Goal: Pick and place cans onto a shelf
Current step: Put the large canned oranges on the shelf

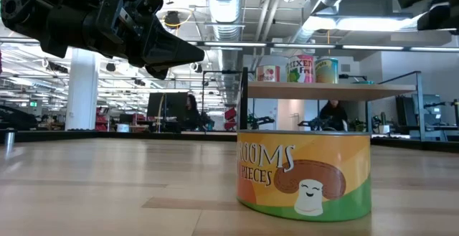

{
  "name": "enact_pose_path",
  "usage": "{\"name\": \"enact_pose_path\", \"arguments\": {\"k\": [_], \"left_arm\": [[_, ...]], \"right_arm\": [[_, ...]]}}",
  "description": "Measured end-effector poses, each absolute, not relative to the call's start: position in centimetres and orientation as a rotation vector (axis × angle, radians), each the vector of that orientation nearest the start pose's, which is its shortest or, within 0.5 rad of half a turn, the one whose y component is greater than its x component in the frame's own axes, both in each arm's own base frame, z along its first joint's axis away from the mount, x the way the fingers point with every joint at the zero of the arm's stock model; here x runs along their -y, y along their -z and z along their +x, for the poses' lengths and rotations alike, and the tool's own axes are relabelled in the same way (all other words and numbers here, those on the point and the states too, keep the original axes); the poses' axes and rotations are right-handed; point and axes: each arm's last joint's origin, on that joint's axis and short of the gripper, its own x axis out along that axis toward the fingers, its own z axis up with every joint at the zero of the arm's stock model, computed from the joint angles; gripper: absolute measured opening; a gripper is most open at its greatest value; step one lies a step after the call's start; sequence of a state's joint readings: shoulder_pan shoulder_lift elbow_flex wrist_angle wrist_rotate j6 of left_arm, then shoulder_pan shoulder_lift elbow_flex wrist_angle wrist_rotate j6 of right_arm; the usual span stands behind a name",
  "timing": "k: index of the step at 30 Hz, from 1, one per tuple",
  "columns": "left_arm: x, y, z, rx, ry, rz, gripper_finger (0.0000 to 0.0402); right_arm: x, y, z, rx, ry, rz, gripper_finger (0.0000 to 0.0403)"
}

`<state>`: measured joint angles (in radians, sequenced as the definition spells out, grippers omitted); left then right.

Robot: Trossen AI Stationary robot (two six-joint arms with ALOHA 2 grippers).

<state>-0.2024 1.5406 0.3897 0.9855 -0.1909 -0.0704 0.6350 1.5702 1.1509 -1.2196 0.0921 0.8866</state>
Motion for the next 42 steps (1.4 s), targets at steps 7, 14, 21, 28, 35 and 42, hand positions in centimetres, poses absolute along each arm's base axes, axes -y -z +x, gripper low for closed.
{"name": "enact_pose_path", "arguments": {"k": [7,14,21,28,35,42], "left_arm": [[4.7,-15.3,25.7,-0.159,0.006,-0.039,0.0002],[4.7,-15.3,25.7,-0.161,0.006,-0.038,0.0002],[4.7,-15.3,25.7,-0.161,0.007,-0.039,0.0002],[4.9,-15.2,25.7,-0.164,0.058,-0.047,0.0002],[4.9,-15.2,25.7,-0.167,0.059,-0.047,0.0002],[4.9,-15.2,25.7,-0.168,0.059,-0.046,0.0002]], "right_arm": [[-16.1,-24.2,21.1,-1.515,0.280,0.120,0.0006],[-19.1,-25.9,19.8,-1.494,0.095,0.188,0.0015],[-19.1,-24.5,19.4,-1.548,0.118,0.227,0.0060],[-19.8,-24.5,18.2,-1.478,0.039,0.342,0.0083],[-24.0,-25.0,16.4,-1.383,-0.044,0.579,0.0013],[-27.1,-22.2,17.5,-1.418,-0.096,0.653,0.0019]]}}
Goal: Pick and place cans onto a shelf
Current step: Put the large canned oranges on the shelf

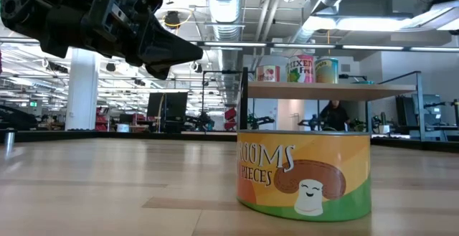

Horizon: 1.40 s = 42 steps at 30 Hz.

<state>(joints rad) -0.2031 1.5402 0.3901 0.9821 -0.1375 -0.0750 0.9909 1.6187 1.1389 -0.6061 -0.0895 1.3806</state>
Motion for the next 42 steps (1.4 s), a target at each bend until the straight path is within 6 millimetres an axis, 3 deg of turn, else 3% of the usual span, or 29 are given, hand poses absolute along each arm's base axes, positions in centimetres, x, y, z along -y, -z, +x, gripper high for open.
{"name": "enact_pose_path", "arguments": {"k": [6,13,20,23,26,30,35,42], "left_arm": [[4.9,-15.2,25.7,-0.168,0.059,-0.046,0.0002],[4.9,-15.2,25.7,-0.174,0.059,-0.044,0.0002],[4.9,-15.1,25.7,-0.174,0.058,-0.042,0.0002],[4.9,-15.1,25.7,-0.175,0.058,-0.043,0.0002],[4.9,-15.1,25.7,-0.175,0.058,-0.043,0.0002],[4.9,-15.1,25.7,-0.180,0.058,-0.043,0.0002],[4.9,-15.1,25.7,-0.182,0.053,-0.042,0.0002],[4.9,-15.1,25.7,-0.181,0.056,-0.043,0.0002]], "right_arm": [[-27.2,-19.9,18.8,-1.464,-0.070,0.584,0.0005],[-24.5,-18.8,19.7,-1.501,0.110,0.429,0.0018],[-21.2,-19.7,22.3,-1.347,0.159,0.286,0.0006],[-19.6,-21.1,23.0,-1.316,0.167,0.341,0.0007],[-18.9,-23.0,21.7,-1.315,0.215,0.447,0.0007],[-18.4,-25.3,18.2,-1.320,0.431,0.637,0.0009],[-18.2,-26.2,15.1,-1.322,0.717,0.823,0.0074],[-18.1,-25.0,15.0,-1.271,1.089,0.987,0.0251]]}}
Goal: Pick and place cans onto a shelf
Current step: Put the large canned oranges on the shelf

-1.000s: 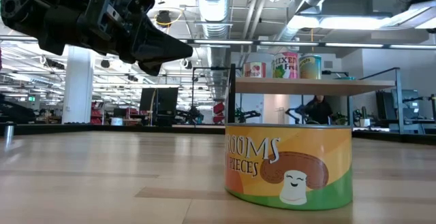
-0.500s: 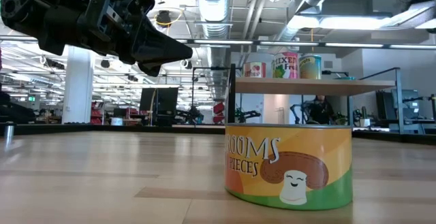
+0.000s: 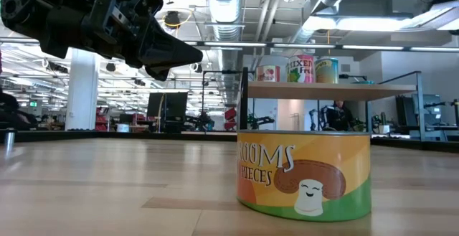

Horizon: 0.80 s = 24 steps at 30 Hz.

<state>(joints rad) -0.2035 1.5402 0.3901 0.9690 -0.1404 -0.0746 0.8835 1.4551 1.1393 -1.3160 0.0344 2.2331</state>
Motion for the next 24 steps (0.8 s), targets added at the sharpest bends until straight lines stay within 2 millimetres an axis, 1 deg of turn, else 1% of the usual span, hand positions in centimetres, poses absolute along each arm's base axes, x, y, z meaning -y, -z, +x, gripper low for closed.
{"name": "enact_pose_path", "arguments": {"k": [2,4,6,8,11,15,18,24], "left_arm": [[4.9,-15.1,25.7,-0.181,0.058,-0.044,0.0002],[4.9,-15.1,25.7,-0.182,0.059,-0.043,0.0002],[4.9,-15.1,25.7,-0.184,0.059,-0.043,0.0002],[4.9,-15.0,25.7,-0.188,0.059,-0.043,0.0002],[5.1,-14.9,25.6,-0.197,0.066,-0.040,0.0002],[5.4,-14.9,25.6,-0.197,0.080,-0.039,0.0002],[5.4,-14.9,25.6,-0.197,0.080,-0.039,0.0002],[5.4,-14.9,25.6,-0.197,0.079,-0.038,0.0002]], "right_arm": [[-18.1,-24.4,15.6,-1.264,1.143,0.993,0.0295],[-17.9,-24.0,16.4,-1.255,1.164,1.015,0.0327],[-17.6,-23.6,17.4,-1.240,1.185,1.045,0.0349],[-17.2,-23.1,18.3,-1.222,1.219,1.062,0.0361],[-16.8,-22.3,19.5,-1.224,1.251,1.061,0.0367],[-16.7,-21.1,20.4,-1.222,1.315,1.044,0.0368],[-16.7,-20.4,20.7,-1.259,1.355,1.043,0.0368],[-17.1,-19.3,20.8,-1.272,1.438,1.031,0.0368]]}}
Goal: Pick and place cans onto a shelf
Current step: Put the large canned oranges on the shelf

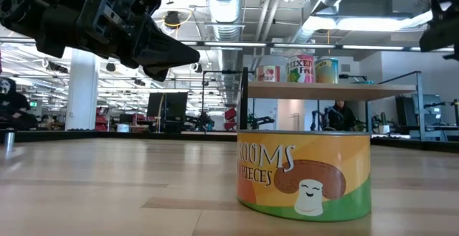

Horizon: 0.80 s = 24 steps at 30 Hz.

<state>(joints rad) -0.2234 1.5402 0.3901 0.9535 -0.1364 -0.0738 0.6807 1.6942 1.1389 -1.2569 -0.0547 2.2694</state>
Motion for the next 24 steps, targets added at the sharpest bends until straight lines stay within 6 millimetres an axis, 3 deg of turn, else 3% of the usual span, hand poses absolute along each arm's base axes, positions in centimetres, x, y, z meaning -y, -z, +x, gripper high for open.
{"name": "enact_pose_path", "arguments": {"k": [10,19,24], "left_arm": [[5.4,-14.9,25.6,-0.196,0.080,-0.039,0.0002],[5.4,-14.9,25.6,-0.196,0.081,-0.039,0.0002],[5.4,-14.9,25.6,-0.196,0.081,-0.039,0.0002]], "right_arm": [[-16.2,-16.6,20.5,-1.317,1.514,1.013,0.0368],[-15.5,-15.4,21.2,-1.347,1.344,1.009,0.0337],[-15.0,-15.8,21.7,-1.346,1.309,0.954,0.0314]]}}
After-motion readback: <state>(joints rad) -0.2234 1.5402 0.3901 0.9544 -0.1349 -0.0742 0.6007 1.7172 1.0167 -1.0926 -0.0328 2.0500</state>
